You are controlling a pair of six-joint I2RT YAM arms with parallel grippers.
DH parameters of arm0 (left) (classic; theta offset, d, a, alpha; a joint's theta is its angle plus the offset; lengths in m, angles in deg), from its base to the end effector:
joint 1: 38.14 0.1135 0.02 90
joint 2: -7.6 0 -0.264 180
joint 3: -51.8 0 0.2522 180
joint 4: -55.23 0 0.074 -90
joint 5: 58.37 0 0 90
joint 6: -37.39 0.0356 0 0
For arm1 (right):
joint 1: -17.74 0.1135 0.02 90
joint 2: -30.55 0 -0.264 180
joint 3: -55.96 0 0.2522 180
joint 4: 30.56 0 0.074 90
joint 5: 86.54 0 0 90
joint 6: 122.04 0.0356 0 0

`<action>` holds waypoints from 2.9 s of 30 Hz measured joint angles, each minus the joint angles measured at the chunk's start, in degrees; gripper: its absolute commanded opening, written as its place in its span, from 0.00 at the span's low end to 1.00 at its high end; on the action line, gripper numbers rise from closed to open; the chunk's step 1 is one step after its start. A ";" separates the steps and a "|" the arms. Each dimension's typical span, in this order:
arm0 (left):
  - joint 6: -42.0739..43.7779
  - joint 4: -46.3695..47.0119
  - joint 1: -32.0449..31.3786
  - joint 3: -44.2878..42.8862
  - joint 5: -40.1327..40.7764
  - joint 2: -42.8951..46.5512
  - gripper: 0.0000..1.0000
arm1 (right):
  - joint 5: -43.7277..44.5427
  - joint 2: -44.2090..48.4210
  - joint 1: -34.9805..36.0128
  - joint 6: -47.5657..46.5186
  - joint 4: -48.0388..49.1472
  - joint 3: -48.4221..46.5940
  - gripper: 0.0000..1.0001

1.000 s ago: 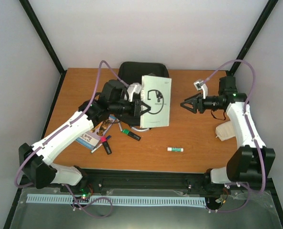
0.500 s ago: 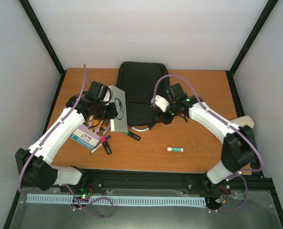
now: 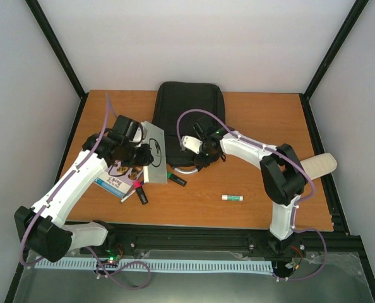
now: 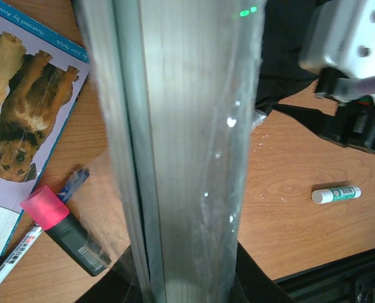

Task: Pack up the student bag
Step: Place the book in the student bag.

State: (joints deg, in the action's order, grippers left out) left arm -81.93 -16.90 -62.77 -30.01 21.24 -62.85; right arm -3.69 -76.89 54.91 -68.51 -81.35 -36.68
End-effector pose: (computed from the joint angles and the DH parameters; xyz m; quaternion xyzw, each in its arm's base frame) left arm 0.2084 -0.1026 0.3168 -0.0166 0.9638 -0.1921 0.1842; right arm 0.3066 0.2380 0.2014 -0.5952 0.7730 0.0622 0.2106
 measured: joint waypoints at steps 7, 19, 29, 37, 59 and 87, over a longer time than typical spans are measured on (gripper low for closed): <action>-0.02 0.00 0.04 1.09 -0.63 0.22 0.01 | 2.69 -4.94 1.05 -0.13 1.05 -0.98 0.52; 0.00 0.50 0.13 2.45 -2.03 0.24 0.01 | 5.29 -8.20 1.22 2.16 0.79 -6.62 0.34; 0.00 1.79 0.15 4.70 -4.87 0.24 0.01 | 8.68 -10.14 0.42 4.81 -0.31 -10.56 0.03; -0.28 9.40 0.20 9.86 -18.10 2.89 0.01 | 8.66 -5.75 -3.26 6.97 -4.59 -18.36 0.03; -18.18 53.20 -0.31 24.06 -35.30 -6.95 0.01 | 4.68 2.54 -5.49 12.61 -5.97 -23.23 0.03; -16.74 58.05 -0.79 10.01 -28.83 -32.30 0.38 | -0.04 15.50 -6.38 13.42 -4.48 -1.92 0.03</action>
State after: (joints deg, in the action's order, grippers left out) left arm -98.67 41.15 -63.55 -20.00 -7.59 -95.16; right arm -3.74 -61.40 48.53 -55.09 -85.83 -38.60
